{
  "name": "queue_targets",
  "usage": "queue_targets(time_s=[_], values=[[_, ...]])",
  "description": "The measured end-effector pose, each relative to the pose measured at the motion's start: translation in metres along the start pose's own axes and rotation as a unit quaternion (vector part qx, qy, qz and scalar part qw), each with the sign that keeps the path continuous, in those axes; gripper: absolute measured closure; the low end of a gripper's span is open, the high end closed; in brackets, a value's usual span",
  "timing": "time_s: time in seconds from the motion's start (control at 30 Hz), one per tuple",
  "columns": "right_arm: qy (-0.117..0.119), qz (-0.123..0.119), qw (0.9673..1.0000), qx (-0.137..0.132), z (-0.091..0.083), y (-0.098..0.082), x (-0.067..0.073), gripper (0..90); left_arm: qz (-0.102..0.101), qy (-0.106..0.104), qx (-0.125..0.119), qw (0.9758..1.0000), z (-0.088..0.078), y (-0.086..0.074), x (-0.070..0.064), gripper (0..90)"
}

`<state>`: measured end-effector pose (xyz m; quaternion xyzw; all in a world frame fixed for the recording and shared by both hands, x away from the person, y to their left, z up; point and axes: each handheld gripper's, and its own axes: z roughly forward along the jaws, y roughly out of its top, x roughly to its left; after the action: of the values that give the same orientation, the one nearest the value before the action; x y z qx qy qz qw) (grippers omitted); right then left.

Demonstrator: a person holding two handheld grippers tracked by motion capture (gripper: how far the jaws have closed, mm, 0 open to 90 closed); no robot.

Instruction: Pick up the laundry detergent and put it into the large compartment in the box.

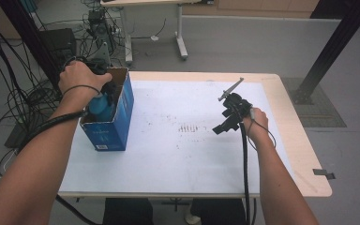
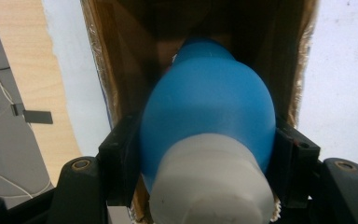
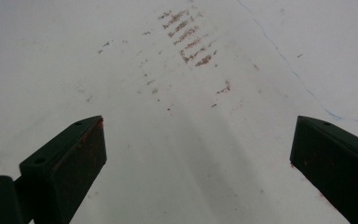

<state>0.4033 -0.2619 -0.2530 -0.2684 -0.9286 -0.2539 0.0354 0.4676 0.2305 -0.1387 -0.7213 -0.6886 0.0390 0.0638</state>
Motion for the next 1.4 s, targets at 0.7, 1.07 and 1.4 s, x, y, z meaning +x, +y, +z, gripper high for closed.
queue_targets(time_s=[0.7, 1.07, 1.4], values=[[0.000, -0.003, 1.0000, -0.003, 0.001, -0.001, 0.002, 3.5, 0.000, -0.005, 0.022, 0.9998, 0.021, 0.010, 0.002, 37.1], [-0.003, -0.002, 1.0000, -0.001, 0.000, -0.003, 0.002, 3.5, 0.004, 0.001, 0.019, 0.9998, 0.023, 0.011, -0.002, 37.0], [-0.004, 0.001, 1.0000, -0.003, 0.000, -0.006, 0.001, 3.5, 0.002, -0.002, 0.018, 0.9998, 0.024, 0.011, -0.001, 36.9]])
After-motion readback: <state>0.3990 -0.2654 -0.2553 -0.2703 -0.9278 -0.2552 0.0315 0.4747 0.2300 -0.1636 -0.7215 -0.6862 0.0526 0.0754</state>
